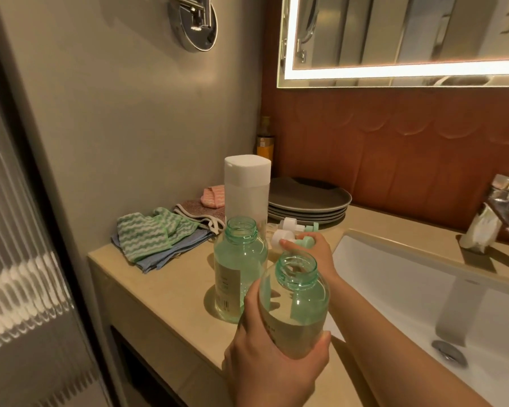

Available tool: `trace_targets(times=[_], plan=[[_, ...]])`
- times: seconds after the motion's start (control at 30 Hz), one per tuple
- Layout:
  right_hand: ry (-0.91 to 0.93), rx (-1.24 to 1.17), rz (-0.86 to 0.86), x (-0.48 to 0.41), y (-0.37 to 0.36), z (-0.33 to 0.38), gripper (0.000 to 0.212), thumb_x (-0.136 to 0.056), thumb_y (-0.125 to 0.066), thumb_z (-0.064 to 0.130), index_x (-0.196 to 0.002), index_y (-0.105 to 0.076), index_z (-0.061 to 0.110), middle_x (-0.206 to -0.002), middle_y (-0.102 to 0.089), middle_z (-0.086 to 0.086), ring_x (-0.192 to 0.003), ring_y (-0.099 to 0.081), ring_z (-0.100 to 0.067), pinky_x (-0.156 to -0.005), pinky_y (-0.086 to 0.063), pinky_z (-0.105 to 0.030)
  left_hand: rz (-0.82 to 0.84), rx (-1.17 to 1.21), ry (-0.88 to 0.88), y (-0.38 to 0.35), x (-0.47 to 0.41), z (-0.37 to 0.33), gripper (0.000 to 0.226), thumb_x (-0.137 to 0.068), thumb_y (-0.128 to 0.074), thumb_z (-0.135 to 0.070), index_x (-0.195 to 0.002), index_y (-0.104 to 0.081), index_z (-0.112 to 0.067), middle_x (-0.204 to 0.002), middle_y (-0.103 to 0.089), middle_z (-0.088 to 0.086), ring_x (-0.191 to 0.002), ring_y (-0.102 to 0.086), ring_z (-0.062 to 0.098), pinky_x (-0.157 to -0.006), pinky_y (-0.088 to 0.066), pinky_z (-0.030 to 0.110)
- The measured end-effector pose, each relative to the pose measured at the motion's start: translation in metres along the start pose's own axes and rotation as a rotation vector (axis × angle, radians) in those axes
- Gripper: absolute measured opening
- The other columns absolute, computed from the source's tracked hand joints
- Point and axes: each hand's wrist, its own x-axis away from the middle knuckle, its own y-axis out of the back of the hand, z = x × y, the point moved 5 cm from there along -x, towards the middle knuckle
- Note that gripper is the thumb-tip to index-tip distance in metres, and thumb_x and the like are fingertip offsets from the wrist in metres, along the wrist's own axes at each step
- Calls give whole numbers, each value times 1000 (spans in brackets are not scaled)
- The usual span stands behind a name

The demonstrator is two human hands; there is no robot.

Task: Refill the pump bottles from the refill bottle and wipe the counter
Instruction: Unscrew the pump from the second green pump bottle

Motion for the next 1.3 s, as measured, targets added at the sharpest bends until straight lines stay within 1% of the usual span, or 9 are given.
trace_targets(times=[0.13, 0.2, 0.3, 0.67, 0.8, 0.93, 1.03, 1.17, 1.3], plan=[[119, 146, 7, -2, -3, 4, 40, -72, -78, 11, -104, -55, 16, -109, -57, -5, -90, -58, -18, -70, -50, -27, -52, 34, -18, -1, 1, 2, 101, -29, -57, -72, -115, -5, -65, -91, -44, -39, -101, -60, 10, -88, -47, 25], [155, 225, 18, -4, -7, 6, 39, -73, -77, 10, -105, -57, 17, -106, -59, -3, -96, -58, -20, -85, -51, -35, -86, 54, -28, -1, 2, 3, 101, -30, -60, -69, -117, -10, -64, -91, -49, -36, -99, -62, 12, -87, -49, 27], [188, 298, 28, -6, -11, 5, 40, -74, -77, 10, -110, -61, 13, -102, -60, -2, -98, -59, -21, -92, -49, -40, -120, 52, -38, -2, 2, 4, 102, -29, -62, -67, -120, -15, -61, -93, -58, -28, -95, -64, 15, -85, -51, 30], [248, 296, 24, 1, 0, 7, 57, -78, -75, 19, -128, -49, 14, -128, -55, -8, -111, -54, -22, -95, -46, -39, -23, 12, 31, -1, -1, 4, 104, -31, -55, -75, -120, -2, -59, -107, -57, -24, -104, -59, 10, -91, -47, 26], [270, 309, 20, 6, 8, 13, 56, -83, -69, 22, -133, -46, 14, -132, -52, -7, -103, -50, -15, -78, -44, -22, 7, 3, 44, 0, -1, 3, 102, -33, -52, -77, -119, 1, -59, -100, -47, -29, -106, -57, 11, -90, -45, 25], [277, 326, 26, 8, 14, 25, 52, -85, -67, 24, -132, -47, 14, -133, -51, -8, -104, -53, -16, -80, -47, -23, 44, -12, 71, 1, -4, 0, 103, -31, -48, -80, -117, 5, -60, -104, -39, -31, -116, -51, 10, -96, -40, 27], [286, 333, 46, 9, 16, 40, 49, -87, -64, 27, -132, -48, 14, -131, -51, -8, -94, -53, -12, -57, -46, -11, 86, -18, 76, 0, -4, -2, 105, -46, -64, -75, -121, 8, -58, -116, -35, -33, -125, -42, 9, -103, -31, 27], [385, 333, 50, 8, 13, 66, 49, -87, -63, 37, -129, -51, 17, -130, -55, -2, -117, -52, -17, -92, -46, -31, 82, -41, 84, 1, -5, 0, 103, -58, -67, -71, -119, 15, -56, -142, -36, -17, -129, -38, 12, -107, -27, 30], [449, 300, 244, 18, -12, 97, 52, -85, -65, 33, -132, -47, 20, -126, -58, 0, -112, -55, -13, -88, -44, -26, 84, -47, 84, 0, -5, 1, 104, -58, -67, -71, -120, 16, -55, -145, -34, -15, -131, -37, 14, -108, -27, 32]])
